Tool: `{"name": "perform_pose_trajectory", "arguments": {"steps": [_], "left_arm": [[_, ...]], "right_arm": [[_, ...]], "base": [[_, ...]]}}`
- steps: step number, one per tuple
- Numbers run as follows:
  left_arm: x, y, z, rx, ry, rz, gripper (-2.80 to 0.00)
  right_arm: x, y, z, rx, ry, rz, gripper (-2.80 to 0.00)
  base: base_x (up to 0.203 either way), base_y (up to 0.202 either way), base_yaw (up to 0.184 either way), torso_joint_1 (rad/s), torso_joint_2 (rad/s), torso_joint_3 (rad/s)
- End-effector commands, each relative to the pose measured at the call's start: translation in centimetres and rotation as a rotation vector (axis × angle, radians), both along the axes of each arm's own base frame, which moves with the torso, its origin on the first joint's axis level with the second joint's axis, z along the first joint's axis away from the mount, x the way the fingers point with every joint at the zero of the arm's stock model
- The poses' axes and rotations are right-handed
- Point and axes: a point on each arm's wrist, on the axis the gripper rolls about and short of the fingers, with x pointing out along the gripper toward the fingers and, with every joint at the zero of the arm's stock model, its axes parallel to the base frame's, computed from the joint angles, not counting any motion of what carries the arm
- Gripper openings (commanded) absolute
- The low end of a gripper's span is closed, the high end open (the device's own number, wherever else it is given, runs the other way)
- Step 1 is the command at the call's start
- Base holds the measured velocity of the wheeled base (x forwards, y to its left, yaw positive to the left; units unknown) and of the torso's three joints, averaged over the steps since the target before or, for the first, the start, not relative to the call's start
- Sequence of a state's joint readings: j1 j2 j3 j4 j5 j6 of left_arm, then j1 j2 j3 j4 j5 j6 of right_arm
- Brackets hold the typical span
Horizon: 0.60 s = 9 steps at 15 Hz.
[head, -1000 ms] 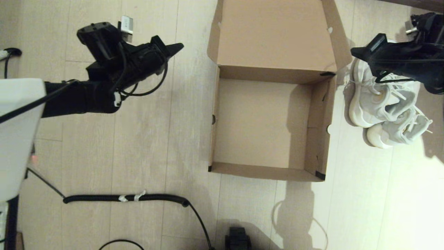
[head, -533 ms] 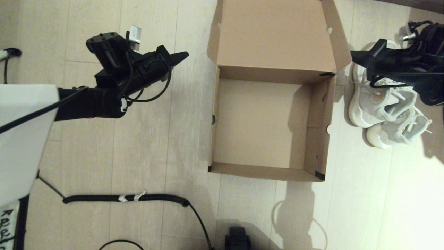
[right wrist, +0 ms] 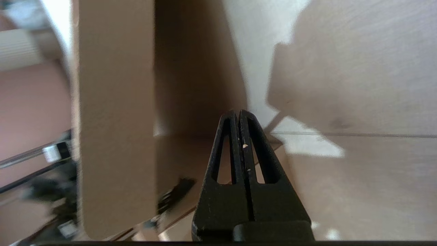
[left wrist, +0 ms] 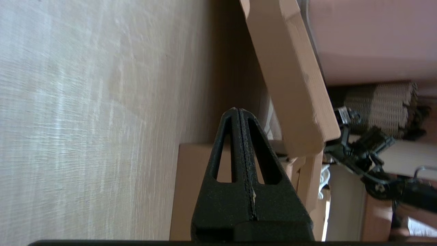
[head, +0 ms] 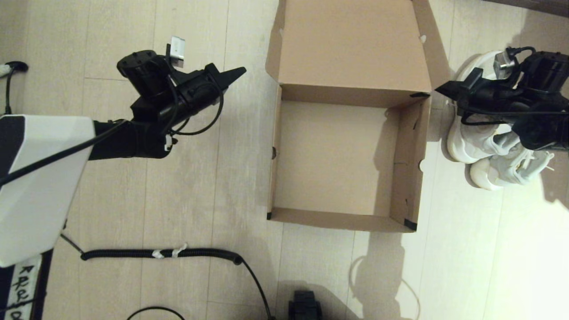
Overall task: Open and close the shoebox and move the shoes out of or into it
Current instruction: Close the shoe box
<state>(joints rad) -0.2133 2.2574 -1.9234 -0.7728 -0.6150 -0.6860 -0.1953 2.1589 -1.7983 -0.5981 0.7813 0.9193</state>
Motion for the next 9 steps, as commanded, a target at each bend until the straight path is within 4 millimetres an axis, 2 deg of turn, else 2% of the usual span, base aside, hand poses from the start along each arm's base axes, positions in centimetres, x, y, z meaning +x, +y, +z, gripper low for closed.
{"name": "perform_pose_trajectory", "arguments": {"steps": [1, 5, 9], "left_arm": [[0.8, -0.2, -1.3, 0.005, 0.002, -0.019, -2.8], [1.4, -1.3, -3.1, 0.013, -0.047, -0.124, -2.8], [1.6, -3.0, -4.5, 0.009, -0.062, -0.195, -2.8]], "right_arm": [[0.1, 0.0, -0.1, 0.017, 0.002, 0.031, -2.8], [0.8, 0.0, -0.3, 0.158, -0.034, 0.151, -2.8], [1.2, 0.0, -1.0, 0.191, -0.025, 0.18, -2.8]], "base": [[0.0, 0.0, 0.0, 0.0, 0.0, 0.0], [0.0, 0.0, 0.0, 0.0, 0.0, 0.0], [0.0, 0.0, 0.0, 0.0, 0.0, 0.0]]}}
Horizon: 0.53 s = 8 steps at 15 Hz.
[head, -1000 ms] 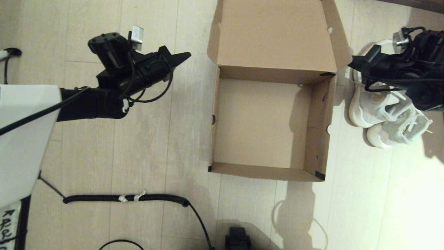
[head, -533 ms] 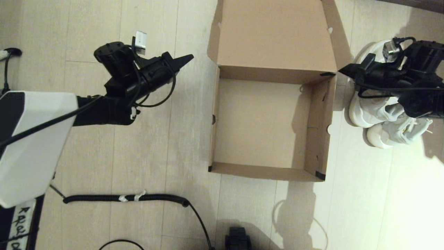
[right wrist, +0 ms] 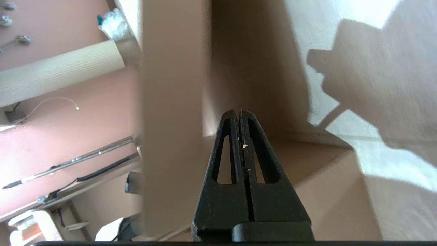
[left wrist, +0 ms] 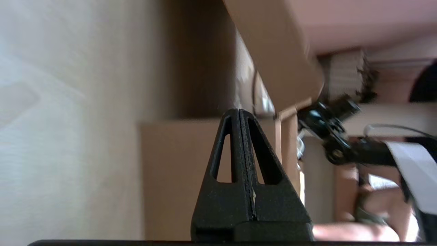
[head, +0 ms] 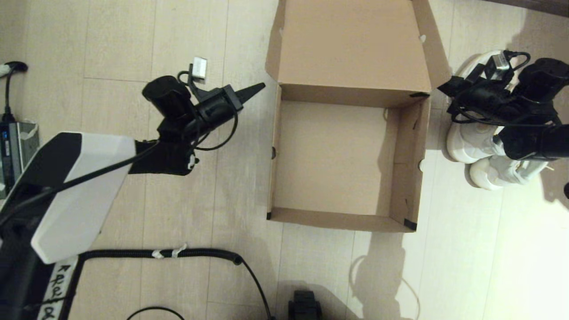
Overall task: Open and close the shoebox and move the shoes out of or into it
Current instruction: Close the shoe box
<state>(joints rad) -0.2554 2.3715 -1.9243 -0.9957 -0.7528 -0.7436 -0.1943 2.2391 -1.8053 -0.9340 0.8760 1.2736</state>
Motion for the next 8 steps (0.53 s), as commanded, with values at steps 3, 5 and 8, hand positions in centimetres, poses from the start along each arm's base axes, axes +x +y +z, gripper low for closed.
{"name": "perform_pose_trajectory", "arguments": {"steps": [3, 5, 8], "left_arm": [[0.4, -1.3, -1.3, 0.005, 0.02, -0.03, -2.8], [0.3, -1.5, -1.3, 0.007, 0.018, -0.038, -2.8], [0.3, -1.5, -1.3, 0.007, 0.001, -0.046, -2.8]], "right_arm": [[0.6, 0.0, -1.2, -0.004, 0.018, 0.024, -2.8], [1.1, -0.1, -1.8, -0.003, 0.016, 0.024, -2.8], [1.9, -0.1, -2.3, -0.001, 0.009, 0.025, -2.8]], "base": [[0.0, 0.0, 0.0, 0.0, 0.0, 0.0], [0.0, 0.0, 0.0, 0.0, 0.0, 0.0], [0.0, 0.0, 0.0, 0.0, 0.0, 0.0]]}}
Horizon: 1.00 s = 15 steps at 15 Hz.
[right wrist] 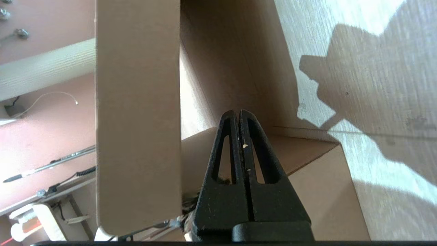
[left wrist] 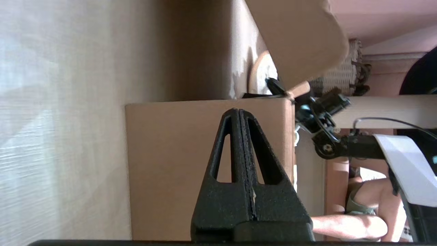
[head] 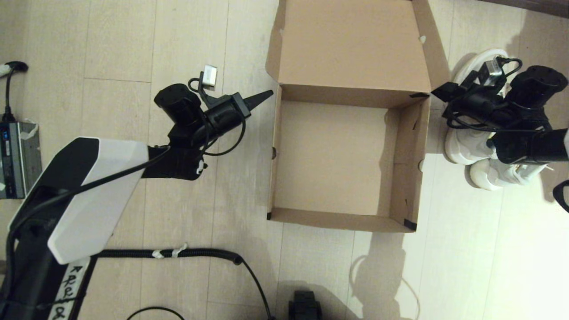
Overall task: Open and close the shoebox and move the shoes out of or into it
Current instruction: Close the shoe box
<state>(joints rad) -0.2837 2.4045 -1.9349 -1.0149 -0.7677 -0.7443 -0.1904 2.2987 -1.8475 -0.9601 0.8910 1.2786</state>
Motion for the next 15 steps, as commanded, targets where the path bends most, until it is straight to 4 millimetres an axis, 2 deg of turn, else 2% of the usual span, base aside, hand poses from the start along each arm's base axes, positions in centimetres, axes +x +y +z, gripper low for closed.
{"name": "perform_pose_trajectory", "arguments": {"steps": [1, 7, 11, 15], "left_arm": [[0.0, 0.0, -0.1, -0.002, -0.001, -0.006, -2.8], [0.0, -0.3, -0.3, -0.001, 0.004, -0.012, -2.8], [0.1, -0.4, -0.5, 0.0, 0.007, -0.012, -2.8], [0.1, -0.4, -0.5, 0.0, 0.007, -0.012, -2.8]], "right_arm": [[0.8, -0.1, -0.8, 0.006, 0.006, 0.009, -2.8], [1.8, 0.7, -1.4, 0.034, -0.003, 0.042, -2.8], [1.0, 1.8, 0.0, 0.12, -0.028, 0.126, -2.8], [-0.1, 2.2, 1.6, 0.127, -0.059, 0.147, -2.8]], "base": [[0.0, 0.0, 0.0, 0.0, 0.0, 0.0], [0.0, 0.0, 0.0, 0.0, 0.0, 0.0], [0.0, 0.0, 0.0, 0.0, 0.0, 0.0], [0.0, 0.0, 0.0, 0.0, 0.0, 0.0]]}}
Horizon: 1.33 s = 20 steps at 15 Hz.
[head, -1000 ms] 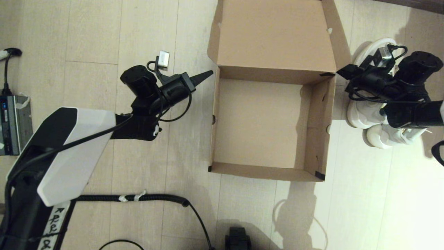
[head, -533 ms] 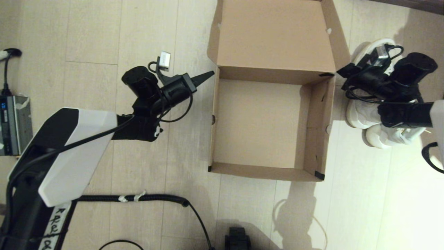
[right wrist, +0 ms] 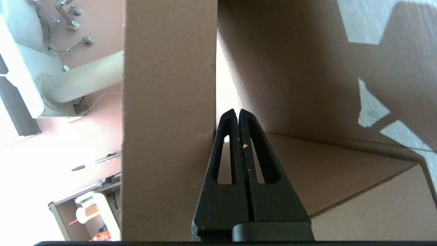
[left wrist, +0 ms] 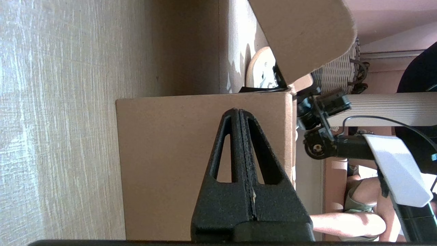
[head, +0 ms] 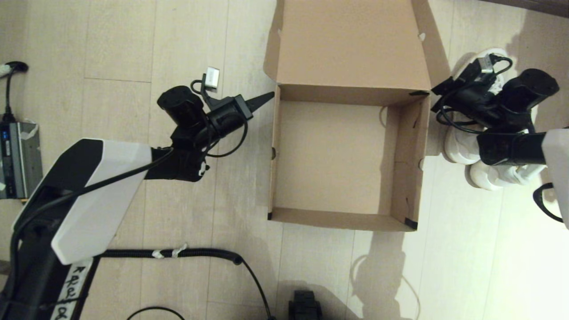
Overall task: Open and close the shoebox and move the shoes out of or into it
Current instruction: Close the shoe box
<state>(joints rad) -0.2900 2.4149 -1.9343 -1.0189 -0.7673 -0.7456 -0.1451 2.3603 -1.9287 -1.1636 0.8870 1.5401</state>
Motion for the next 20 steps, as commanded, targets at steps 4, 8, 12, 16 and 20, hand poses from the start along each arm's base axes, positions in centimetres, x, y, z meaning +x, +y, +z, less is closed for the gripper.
{"name": "perform_pose_trajectory", "arguments": {"steps": [4, 8, 12, 16, 20], "left_arm": [[0.2, -0.1, -0.4, 0.001, 0.006, -0.005, -2.8], [0.3, -0.1, -0.8, 0.003, 0.013, -0.005, -2.8], [0.3, 0.0, -0.8, 0.002, 0.012, -0.003, -2.8], [0.0, -0.1, -0.3, -0.007, -0.016, -0.004, -2.8], [-1.7, -0.4, -0.7, 0.011, 0.042, -0.016, -2.8]], "right_arm": [[-1.7, 0.3, 2.7, 0.016, -0.027, 0.038, -2.8], [-2.1, 0.5, 1.9, 0.026, 0.017, 0.13, -2.8], [-2.3, 1.3, 0.1, -0.02, 0.083, 0.201, -2.8], [-2.8, 1.5, -0.9, -0.046, 0.132, 0.237, -2.8], [-4.3, 1.6, -1.6, -0.073, 0.175, 0.271, -2.8]], "base": [[0.0, 0.0, 0.0, 0.0, 0.0, 0.0], [0.0, 0.0, 0.0, 0.0, 0.0, 0.0], [0.0, 0.0, 0.0, 0.0, 0.0, 0.0], [0.0, 0.0, 0.0, 0.0, 0.0, 0.0], [0.0, 0.0, 0.0, 0.0, 0.0, 0.0]]}}
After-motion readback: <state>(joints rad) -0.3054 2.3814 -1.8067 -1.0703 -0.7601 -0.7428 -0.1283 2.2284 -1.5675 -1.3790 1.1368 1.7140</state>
